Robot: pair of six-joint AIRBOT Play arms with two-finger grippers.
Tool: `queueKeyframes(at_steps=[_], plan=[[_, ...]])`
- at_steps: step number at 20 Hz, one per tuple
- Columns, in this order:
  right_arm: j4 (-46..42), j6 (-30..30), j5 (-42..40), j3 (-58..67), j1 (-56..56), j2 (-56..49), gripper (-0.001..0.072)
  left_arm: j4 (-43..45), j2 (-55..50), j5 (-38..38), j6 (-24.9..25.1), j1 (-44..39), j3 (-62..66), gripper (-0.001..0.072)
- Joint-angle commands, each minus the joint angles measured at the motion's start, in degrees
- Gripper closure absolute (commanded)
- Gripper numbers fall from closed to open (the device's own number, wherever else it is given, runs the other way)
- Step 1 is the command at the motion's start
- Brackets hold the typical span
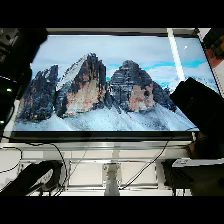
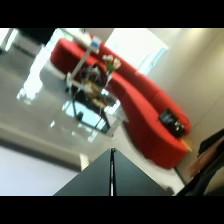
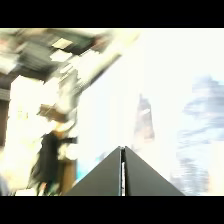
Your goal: Fold the clothes and pants, and hang the long-sleeved shirts on hangers.
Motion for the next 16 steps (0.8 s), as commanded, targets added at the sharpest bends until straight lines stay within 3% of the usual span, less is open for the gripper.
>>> queueKeyframes(at_steps=[1, 9, 16], plan=[[6.91, -0.22, -2.62, 1.29, 9.33, 0.35, 0.0699, 0.42, 0.07, 1.09, 0.20, -0.04, 6.86, 0.0684], [8.37, -0.22, -6.62, 0.42, 23.26, 0.35, 0.0697, 0.39, 1.27, 0.66, -0.26, -0.04, 9.03, 0.0683], [6.51, -0.22, -6.58, -2.95, 27.26, 0.35, 0.0696, 0.39, 1.14, 0.68, -0.26, -0.02, 9.01, 0.0683]])
